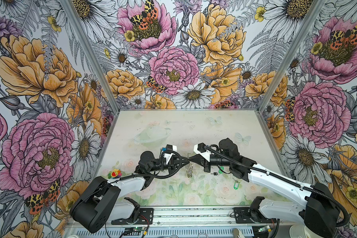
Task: Attach keys to a key ring
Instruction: Pass the keyring.
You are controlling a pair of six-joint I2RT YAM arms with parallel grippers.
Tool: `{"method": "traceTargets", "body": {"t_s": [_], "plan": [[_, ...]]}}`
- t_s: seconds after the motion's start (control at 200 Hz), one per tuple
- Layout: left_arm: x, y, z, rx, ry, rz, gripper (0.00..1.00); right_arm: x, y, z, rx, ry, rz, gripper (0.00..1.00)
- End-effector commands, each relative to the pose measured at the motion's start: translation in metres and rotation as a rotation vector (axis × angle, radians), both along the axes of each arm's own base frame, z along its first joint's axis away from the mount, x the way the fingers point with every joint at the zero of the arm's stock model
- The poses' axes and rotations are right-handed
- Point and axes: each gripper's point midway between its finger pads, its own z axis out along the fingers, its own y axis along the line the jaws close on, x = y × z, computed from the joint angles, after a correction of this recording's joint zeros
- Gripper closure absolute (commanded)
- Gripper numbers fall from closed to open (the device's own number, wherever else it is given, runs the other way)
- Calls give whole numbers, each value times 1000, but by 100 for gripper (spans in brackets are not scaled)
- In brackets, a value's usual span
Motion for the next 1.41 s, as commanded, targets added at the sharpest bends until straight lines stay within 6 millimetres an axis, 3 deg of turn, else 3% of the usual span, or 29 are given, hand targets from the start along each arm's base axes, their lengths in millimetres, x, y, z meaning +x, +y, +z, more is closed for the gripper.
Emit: {"method": "traceTargets", "body": {"t_s": [0.0,0.385,0.55,0.636,0.786,0.866,1.001,1.111,1.401], "plan": [[-5,-3,13,-22,-67,-35,84,0,5,21,62,-31,28,100],[-4,-2,14,-4,-83,-14,100,0,7,15,50,-18,36,100],[2,-2,9,58,-108,44,100,4,1,15,24,-31,-2,100],[2,-4,2,108,-127,66,100,9,-9,16,6,-51,-46,81],[-3,-7,-3,164,-157,62,100,15,-31,21,6,-73,-104,61],[-6,-8,-5,180,-165,45,100,9,-33,20,14,-72,-73,54],[-8,-12,-14,237,-169,27,100,-9,-28,15,12,-89,56,54],[-10,-13,-15,253,-173,18,100,-18,-26,12,11,-92,122,62],[-10,-14,-19,282,-164,6,100,-11,-23,-4,-48,-48,108,74]]}}
